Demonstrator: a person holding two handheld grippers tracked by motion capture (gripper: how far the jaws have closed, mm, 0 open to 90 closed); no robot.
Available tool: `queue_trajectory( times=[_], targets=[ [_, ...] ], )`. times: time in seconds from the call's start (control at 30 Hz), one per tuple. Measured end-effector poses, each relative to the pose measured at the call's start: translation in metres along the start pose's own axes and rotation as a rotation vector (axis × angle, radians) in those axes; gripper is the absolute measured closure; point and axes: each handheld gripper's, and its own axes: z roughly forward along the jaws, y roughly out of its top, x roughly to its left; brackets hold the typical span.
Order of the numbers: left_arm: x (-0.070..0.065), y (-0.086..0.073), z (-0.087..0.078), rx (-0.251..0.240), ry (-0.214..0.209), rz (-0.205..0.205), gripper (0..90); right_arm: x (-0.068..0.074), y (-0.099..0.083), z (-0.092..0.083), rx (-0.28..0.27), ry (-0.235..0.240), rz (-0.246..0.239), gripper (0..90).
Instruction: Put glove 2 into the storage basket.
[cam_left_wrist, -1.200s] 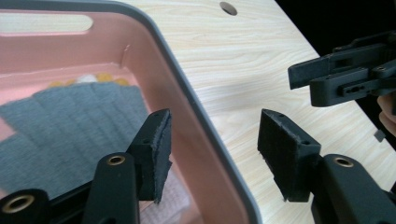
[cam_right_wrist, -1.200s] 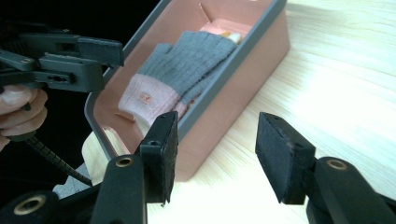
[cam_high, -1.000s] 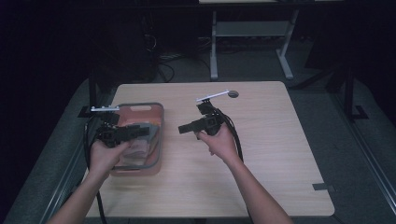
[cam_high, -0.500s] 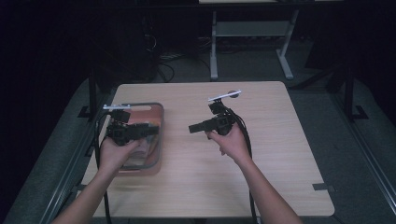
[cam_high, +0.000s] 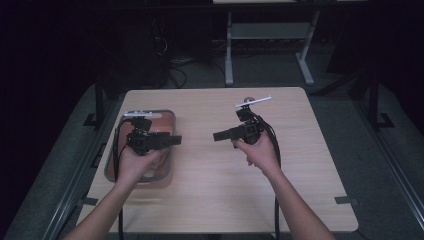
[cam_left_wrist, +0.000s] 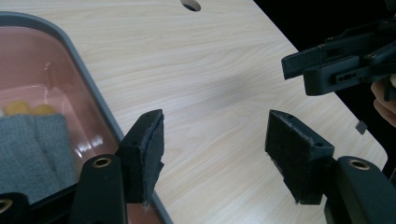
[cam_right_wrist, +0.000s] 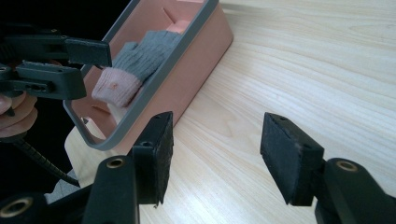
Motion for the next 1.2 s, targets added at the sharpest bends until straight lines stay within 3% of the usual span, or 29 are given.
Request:
queue_trajectory(
  times=[0.57, 1.2],
  targets=[
    [-0.025, -0.001, 0.016, 0.01, -0.045, 0.028, 35.5, -0.021, -0.019, -0.018, -0.006, -0.032, 0.036, 41.8],
    [-0.049, -0.012, 0.03, 0.032, -0.094, 0.073, 32.3, -0.045, -0.049, -0.035, -0.01, -0.07, 0.083, 40.1]
  ],
)
